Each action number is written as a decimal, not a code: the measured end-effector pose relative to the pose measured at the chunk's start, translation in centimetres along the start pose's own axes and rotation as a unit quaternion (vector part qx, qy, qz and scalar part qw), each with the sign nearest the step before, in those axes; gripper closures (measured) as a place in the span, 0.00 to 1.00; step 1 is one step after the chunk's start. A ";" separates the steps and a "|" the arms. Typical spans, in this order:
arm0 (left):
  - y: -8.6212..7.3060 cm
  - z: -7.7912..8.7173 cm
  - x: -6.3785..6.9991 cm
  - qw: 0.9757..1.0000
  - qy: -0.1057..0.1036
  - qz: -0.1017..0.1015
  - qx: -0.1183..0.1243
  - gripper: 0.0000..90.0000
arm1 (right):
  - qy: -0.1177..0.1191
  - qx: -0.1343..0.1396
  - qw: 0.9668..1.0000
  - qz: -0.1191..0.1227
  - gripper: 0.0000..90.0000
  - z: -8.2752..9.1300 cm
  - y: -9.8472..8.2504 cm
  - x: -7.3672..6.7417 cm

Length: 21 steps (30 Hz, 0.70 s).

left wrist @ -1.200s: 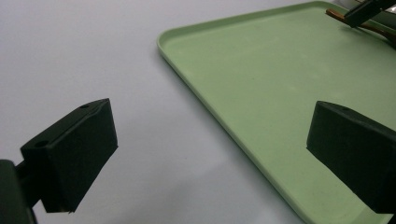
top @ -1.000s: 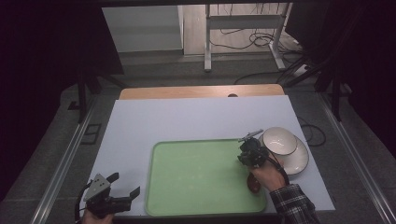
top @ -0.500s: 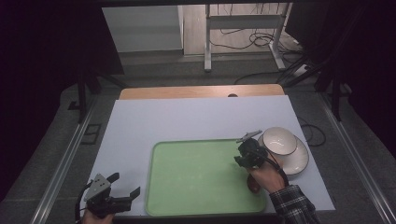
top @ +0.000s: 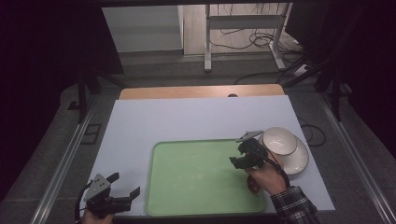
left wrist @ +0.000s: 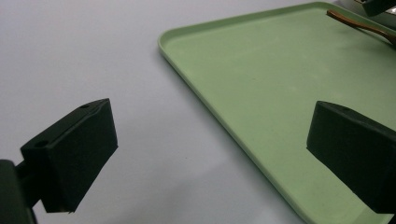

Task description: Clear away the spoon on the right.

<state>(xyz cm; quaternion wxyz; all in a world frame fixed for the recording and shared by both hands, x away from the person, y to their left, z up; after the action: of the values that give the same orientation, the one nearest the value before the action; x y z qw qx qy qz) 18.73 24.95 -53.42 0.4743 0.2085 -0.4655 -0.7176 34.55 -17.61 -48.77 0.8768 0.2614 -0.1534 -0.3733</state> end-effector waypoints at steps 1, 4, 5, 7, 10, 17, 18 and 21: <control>0.0 0.0 0.0 1.000 0.000 0.000 0.000 0.01 | 0.003 0.002 1.000 0.000 0.37 0.1 0.0 0.0; 0.0 0.0 0.0 1.000 0.000 0.001 0.000 0.01 | 0.009 0.012 1.000 0.000 0.30 0.4 0.1 -0.1; 0.0 0.0 0.0 1.000 0.000 0.001 0.001 0.01 | 0.010 0.019 1.000 0.002 0.28 0.6 0.1 -0.2; 0.0 0.0 0.0 1.000 0.000 0.000 0.000 0.01 | 0.009 0.024 1.000 0.005 0.26 0.9 0.2 -0.3; 0.0 0.0 0.0 1.000 0.000 0.000 0.000 0.01 | 0.008 0.038 0.999 0.012 0.22 1.3 0.3 -0.6; 0.0 0.1 0.0 1.000 -0.001 0.000 0.001 0.01 | 0.004 0.060 0.998 0.030 0.15 2.1 0.1 -1.2; 0.0 0.1 0.0 1.000 -0.001 0.000 0.001 0.01 | 0.005 0.062 0.998 0.029 0.14 2.2 0.0 -1.2; 0.0 0.1 0.0 1.000 -0.001 0.000 0.001 0.01 | 0.003 0.070 0.997 0.029 0.13 2.4 -0.2 -1.1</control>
<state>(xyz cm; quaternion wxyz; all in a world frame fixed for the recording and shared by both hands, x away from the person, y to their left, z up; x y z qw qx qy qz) 18.70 24.99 -53.40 0.4738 0.2085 -0.4665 -0.7172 32.54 -17.76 -47.02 0.8673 0.3190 -0.1837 -0.3350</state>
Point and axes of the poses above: each handheld gripper's, and its own axes: z roughly backward along the jaws, y roughly out of its top, x roughly to its right, the point moved 2 cm from there along -z, roughly forward along the jaws
